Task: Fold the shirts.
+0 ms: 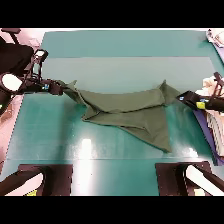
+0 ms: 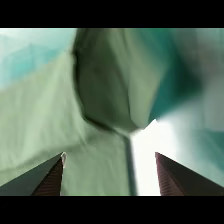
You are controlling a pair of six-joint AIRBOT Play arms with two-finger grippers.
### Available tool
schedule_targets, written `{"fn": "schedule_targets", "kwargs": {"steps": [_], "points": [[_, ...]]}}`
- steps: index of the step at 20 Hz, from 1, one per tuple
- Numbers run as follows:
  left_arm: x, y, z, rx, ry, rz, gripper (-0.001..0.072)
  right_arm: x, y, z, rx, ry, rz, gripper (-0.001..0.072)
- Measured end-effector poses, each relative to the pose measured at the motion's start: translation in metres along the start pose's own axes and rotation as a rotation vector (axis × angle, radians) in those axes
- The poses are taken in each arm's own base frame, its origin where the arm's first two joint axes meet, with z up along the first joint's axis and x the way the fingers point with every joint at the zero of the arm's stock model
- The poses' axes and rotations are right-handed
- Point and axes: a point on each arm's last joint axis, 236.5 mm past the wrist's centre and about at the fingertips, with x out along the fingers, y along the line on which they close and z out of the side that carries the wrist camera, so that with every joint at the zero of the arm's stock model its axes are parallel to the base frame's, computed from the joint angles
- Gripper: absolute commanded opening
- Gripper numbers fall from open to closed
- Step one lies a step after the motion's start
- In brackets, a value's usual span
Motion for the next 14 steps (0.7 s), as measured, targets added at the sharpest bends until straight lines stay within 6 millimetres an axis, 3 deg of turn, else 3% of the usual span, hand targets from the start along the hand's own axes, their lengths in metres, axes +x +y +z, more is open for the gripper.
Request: {"fn": "schedule_targets", "kwargs": {"steps": [4,6,9,13,14], "points": [[0.001,0.001,0.001,-0.001,-0.004,0.002,0.0026,-0.039,-0.014,-0.025,0.031,0.052,-0.087,0.0623],[0.001,0.001,0.001,-0.001,-0.006,0.004,0.0027,-0.048,-0.012,-0.042,0.035,0.103,-0.103,0.0569],[0.001,0.002,0.001,0.003,-0.005,0.008,0.0027,-0.045,-0.007,-0.073,0.04,0.248,-0.091,0.0576],[0.001,0.003,0.0,0.009,-0.003,0.013,0.0027,-0.026,-0.005,-0.114,0.046,0.496,-0.067,0.0581],[0.001,0.004,0.0,0.009,-0.003,0.014,0.0027,-0.021,-0.006,-0.123,0.047,0.55,-0.065,0.0611]]}}
